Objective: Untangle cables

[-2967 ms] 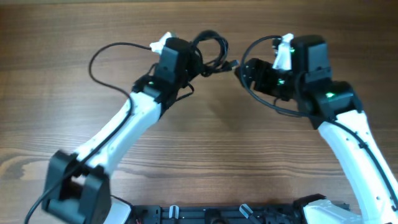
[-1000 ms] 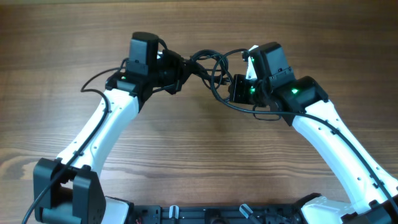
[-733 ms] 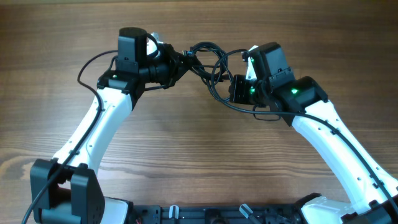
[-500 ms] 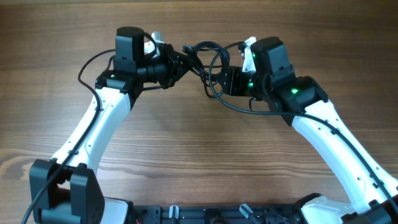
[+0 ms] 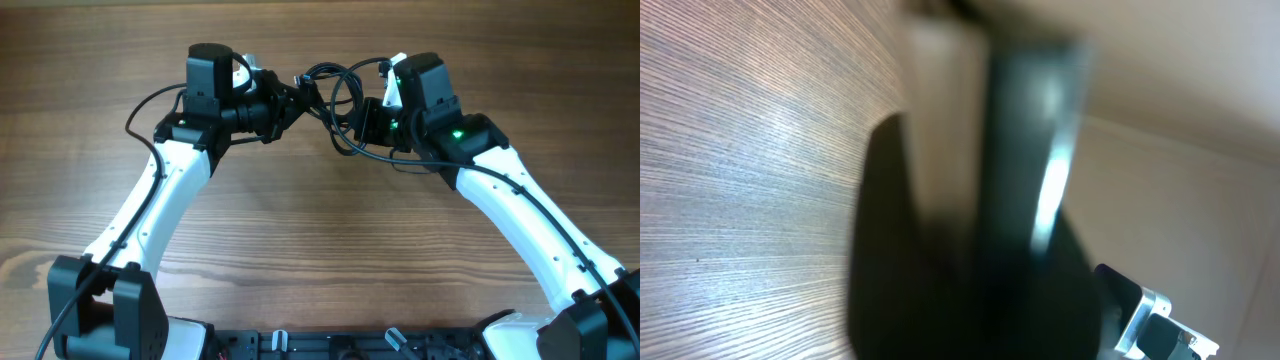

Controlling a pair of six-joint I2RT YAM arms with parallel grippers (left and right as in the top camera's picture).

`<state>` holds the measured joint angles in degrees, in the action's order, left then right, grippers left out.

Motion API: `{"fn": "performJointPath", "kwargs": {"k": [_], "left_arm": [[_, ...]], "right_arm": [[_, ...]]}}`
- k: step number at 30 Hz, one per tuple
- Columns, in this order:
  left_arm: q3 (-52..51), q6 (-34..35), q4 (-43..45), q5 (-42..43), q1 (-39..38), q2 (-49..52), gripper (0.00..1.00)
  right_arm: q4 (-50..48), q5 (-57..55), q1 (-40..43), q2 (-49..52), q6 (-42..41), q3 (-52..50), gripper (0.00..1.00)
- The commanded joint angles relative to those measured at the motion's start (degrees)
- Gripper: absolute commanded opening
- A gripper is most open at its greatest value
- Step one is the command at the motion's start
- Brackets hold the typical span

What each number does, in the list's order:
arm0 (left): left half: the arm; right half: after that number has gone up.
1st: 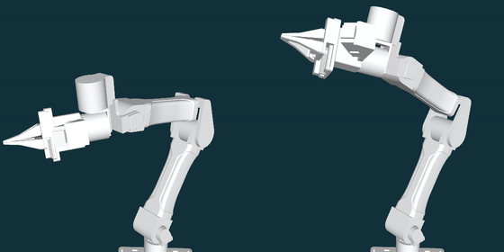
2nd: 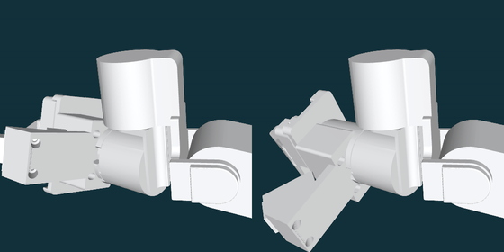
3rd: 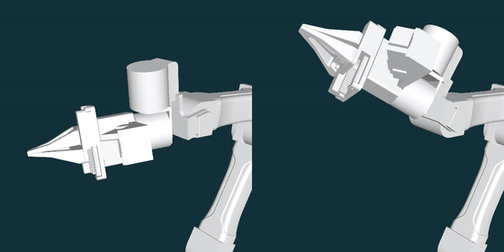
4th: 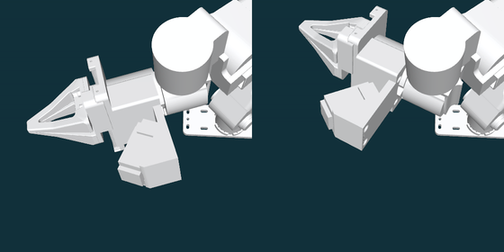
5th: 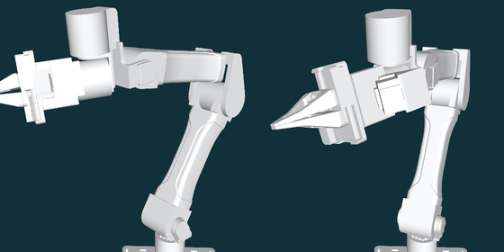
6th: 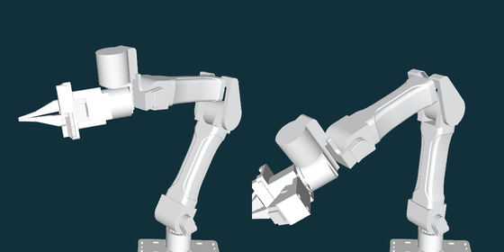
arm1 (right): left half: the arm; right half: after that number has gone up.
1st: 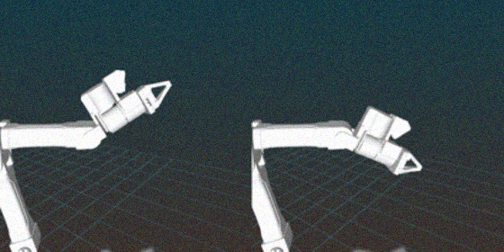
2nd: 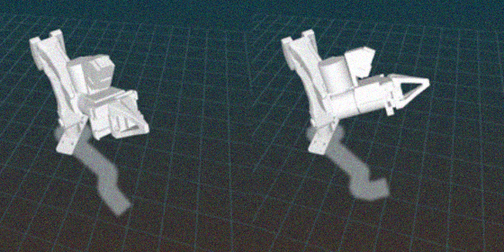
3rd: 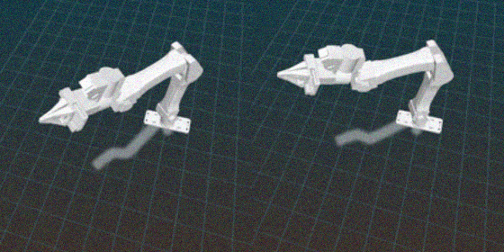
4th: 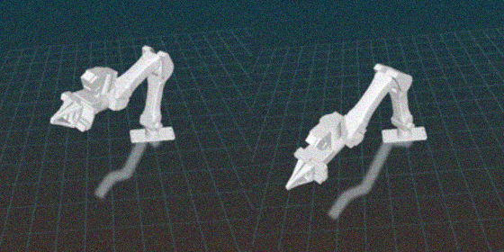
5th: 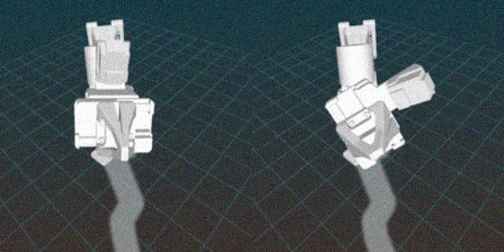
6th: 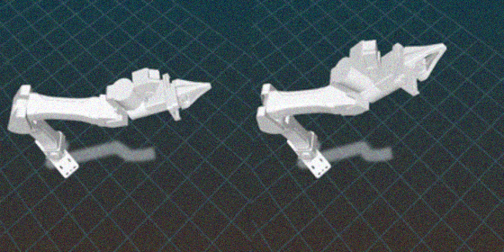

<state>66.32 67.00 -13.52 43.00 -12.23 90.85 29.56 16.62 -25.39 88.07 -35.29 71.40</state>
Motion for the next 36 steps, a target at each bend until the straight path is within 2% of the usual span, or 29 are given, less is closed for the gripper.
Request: {"fn": "performJointPath", "kwargs": {"k": [1, 5, 12, 16, 19, 20, 22, 24, 26, 27, 28, 30, 32, 33, 36], "left_arm": [[0.81, 5.09, -0.02, -5.86, -0.90, -0.85, 0.04], [0.81, 14.38, -1.09, -20.11, -0.90, -0.85, 0.04], [0.81, 16.00, -1.07, -26.23, -0.59, -0.85, 0.04], [0.81, 16.02, -1.07, -26.60, 0.72, -0.85, 0.04], [0.81, 17.29, -1.09, -26.62, 0.90, -0.85, 0.04], [0.81, 19.93, -1.14, -26.62, 0.90, -0.85, 0.04], [0.81, 23.91, -1.14, -26.62, 0.90, -0.85, 0.04], [0.81, 27.15, -1.60, -27.41, 1.14, -0.85, 0.04], [0.81, 28.44, -3.45, -28.33, 1.44, -0.85, 0.04], [0.81, 28.44, -4.52, -28.57, 1.49, -0.85, 0.04], [0.81, 28.44, -6.23, -28.55, 1.49, -0.85, 0.04], [0.81, 28.41, -8.31, -28.37, 0.83, -0.85, 0.04], [0.81, 28.44, -11.23, -27.63, -0.90, -0.85, 0.04], [0.81, 28.41, -12.41, -27.63, -1.70, -0.85, 0.04], [0.81, 28.76, -13.42, -28.61, -4.09, -0.85, 0.04]], "right_arm": [[3.08, -0.26, -0.04, 1.27, 0.66, 0.28, 0.04], [12.15, -2.95, -0.04, 1.20, 0.92, 0.28, 0.04], [24.15, -18.91, -0.04, 1.20, 6.91, 0.28, 0.04], [24.90, -23.71, -0.04, 1.18, 14.14, 0.50, 0.04], [24.61, -22.51, -0.04, 1.18, 20.87, 3.04, 0.04], [24.76, -19.78, -0.04, 1.18, 26.64, 5.92, 0.04], [24.76, -15.43, -0.04, 1.18, 31.28, 8.44, 0.04], [24.98, -9.16, -0.04, 1.18, 35.32, 11.10, 0.04], [24.81, -3.45, -0.04, 1.18, 35.28, 11.87, 0.04], [24.44, -0.85, -0.04, 1.18, 34.51, 11.85, 0.13], [23.69, 0.59, -0.04, 1.20, 28.68, 11.85, 0.37], [22.53, 0.63, -0.17, 1.20, 19.87, 11.82, 0.57], [21.57, -0.11, -0.17, 1.46, 10.84, 11.74, 0.67], [21.31, -0.44, -0.17, 1.62, 8.28, 11.74, 0.67], [19.91, 1.33, -0.90, 1.77, 8.00, 11.74, 0.67]]}}
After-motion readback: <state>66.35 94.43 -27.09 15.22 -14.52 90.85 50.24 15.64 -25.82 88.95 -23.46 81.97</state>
